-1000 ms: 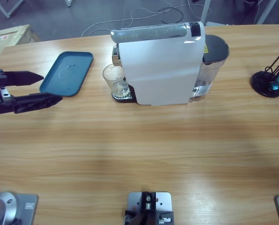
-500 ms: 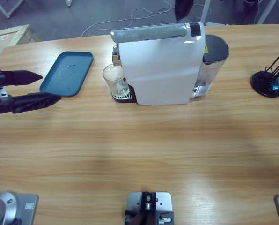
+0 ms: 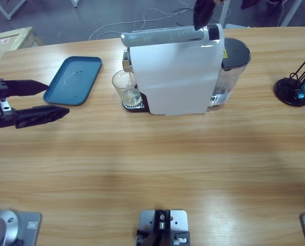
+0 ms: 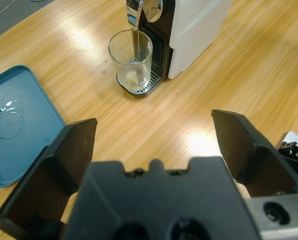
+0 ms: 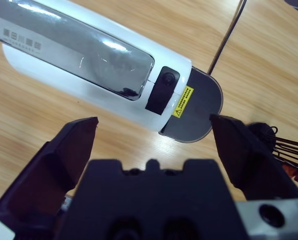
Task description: Pour coffee
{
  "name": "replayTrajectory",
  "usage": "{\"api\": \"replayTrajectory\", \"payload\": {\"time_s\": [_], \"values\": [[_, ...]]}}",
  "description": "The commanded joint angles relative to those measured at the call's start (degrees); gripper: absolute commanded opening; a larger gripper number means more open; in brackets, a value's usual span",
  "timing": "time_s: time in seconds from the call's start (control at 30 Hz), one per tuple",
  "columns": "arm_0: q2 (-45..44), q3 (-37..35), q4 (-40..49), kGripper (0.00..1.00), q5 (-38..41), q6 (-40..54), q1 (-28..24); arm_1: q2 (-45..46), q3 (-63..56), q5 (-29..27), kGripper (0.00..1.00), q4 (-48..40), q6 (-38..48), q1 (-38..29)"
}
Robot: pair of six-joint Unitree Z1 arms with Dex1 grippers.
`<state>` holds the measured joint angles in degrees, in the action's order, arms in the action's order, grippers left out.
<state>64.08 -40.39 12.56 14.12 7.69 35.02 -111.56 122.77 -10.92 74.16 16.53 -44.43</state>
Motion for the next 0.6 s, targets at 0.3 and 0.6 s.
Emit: {"api": "replayTrajectory", "payload": {"time_s": [0.3, 0.6], "values": [[-0.75, 2.24, -1.01, 0.991, 0.12, 0.04, 0.40, 3.44, -2.68, 0.85, 1.000, -2.27, 3.42, -0.66], [-0.20, 2.15, -1.14, 0.991, 0.28, 0.04, 0.40, 9.87, -7.93, 0.27, 1.000, -3.53, 6.36, -1.87]]}}
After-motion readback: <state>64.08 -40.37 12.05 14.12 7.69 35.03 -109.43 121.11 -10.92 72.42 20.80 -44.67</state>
